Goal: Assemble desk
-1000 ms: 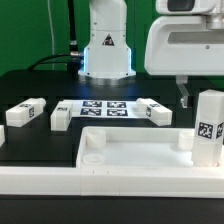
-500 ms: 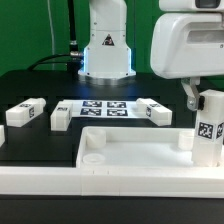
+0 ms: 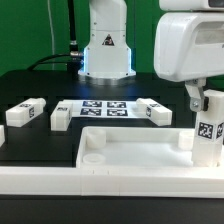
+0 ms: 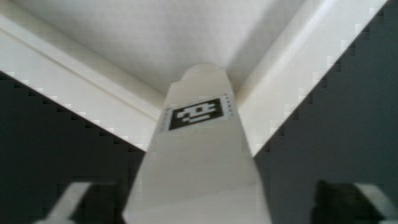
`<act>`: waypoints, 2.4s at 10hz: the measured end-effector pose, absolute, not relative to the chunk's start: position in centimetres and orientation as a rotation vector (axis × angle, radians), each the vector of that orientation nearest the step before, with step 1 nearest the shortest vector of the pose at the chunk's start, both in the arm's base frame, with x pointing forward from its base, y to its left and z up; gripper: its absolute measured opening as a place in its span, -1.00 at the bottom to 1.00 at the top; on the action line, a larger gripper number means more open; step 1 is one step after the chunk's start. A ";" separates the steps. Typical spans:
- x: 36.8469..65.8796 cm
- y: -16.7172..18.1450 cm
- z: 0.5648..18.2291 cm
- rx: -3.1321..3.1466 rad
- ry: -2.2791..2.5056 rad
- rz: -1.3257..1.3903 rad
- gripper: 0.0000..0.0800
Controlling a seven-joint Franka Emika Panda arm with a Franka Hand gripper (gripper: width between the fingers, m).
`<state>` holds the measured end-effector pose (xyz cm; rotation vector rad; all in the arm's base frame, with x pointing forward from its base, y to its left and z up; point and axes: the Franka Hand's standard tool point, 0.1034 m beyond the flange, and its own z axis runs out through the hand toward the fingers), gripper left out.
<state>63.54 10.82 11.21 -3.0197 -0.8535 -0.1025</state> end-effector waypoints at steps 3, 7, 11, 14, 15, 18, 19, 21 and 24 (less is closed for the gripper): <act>63.6 10.8 11.2 -3.029 -0.816 -0.103 -0.28; 63.6 10.5 11.2 -3.093 -0.250 -0.096 -0.28; 63.6 10.2 11.2 -3.065 0.329 -0.082 -0.27; 63.8 9.0 11.2 -3.043 0.577 -0.084 -0.27; 63.8 8.9 11.2 -3.039 0.607 -0.083 -0.27; 63.7 8.1 11.2 -3.018 0.748 -0.076 -0.26; 63.7 8.1 11.1 -3.015 0.748 -0.074 -0.26; 63.7 8.2 11.1 -3.016 0.743 -0.074 0.50; 62.4 9.8 11.6 -3.027 0.699 -0.062 0.62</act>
Offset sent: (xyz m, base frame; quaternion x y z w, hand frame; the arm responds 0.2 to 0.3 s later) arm 0.0000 0.0000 0.0000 0.0000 0.0000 0.0000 1.0000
